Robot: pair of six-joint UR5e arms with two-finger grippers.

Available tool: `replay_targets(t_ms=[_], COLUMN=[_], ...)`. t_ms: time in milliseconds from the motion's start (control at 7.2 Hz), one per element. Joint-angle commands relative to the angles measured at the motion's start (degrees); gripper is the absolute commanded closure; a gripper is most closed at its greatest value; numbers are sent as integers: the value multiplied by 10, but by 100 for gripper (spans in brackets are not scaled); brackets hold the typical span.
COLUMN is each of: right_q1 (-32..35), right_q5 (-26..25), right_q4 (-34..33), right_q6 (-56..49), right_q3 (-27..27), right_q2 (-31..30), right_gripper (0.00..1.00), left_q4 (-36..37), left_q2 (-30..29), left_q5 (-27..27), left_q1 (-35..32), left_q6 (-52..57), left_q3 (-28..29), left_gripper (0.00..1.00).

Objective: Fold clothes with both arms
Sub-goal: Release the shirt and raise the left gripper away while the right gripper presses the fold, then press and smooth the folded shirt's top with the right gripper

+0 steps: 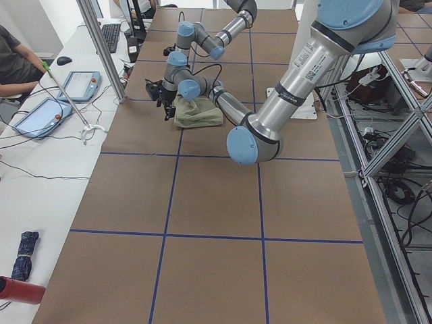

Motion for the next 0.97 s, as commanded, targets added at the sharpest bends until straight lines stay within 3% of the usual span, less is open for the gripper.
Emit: replay_targets(t_ms=[0, 139, 278, 556, 834], right_q1=[-29, -60, -90, -95, -85], right_q5=[29, 15, -29, -51, -51], right_q4=[-13, -55, -92, -95, -92], right_q6=[-56, -110, -178, -300, -332], right_q3=[29, 29, 25, -26, -53], right_q2=[4, 17, 28, 35, 41], right_gripper=[0, 0, 0, 0, 0], left_q4=[4, 3, 4, 3, 3], left_q2=[53, 74, 76, 76, 77], left_q5=[-16, -16, -15, -16, -16], left_q1=[-18, -31, -32, -31, -32], left_q6=[130, 155, 155, 150, 147], left_q3=[-42, -66, -69, -69, -76], left_gripper=[0, 0, 0, 0, 0])
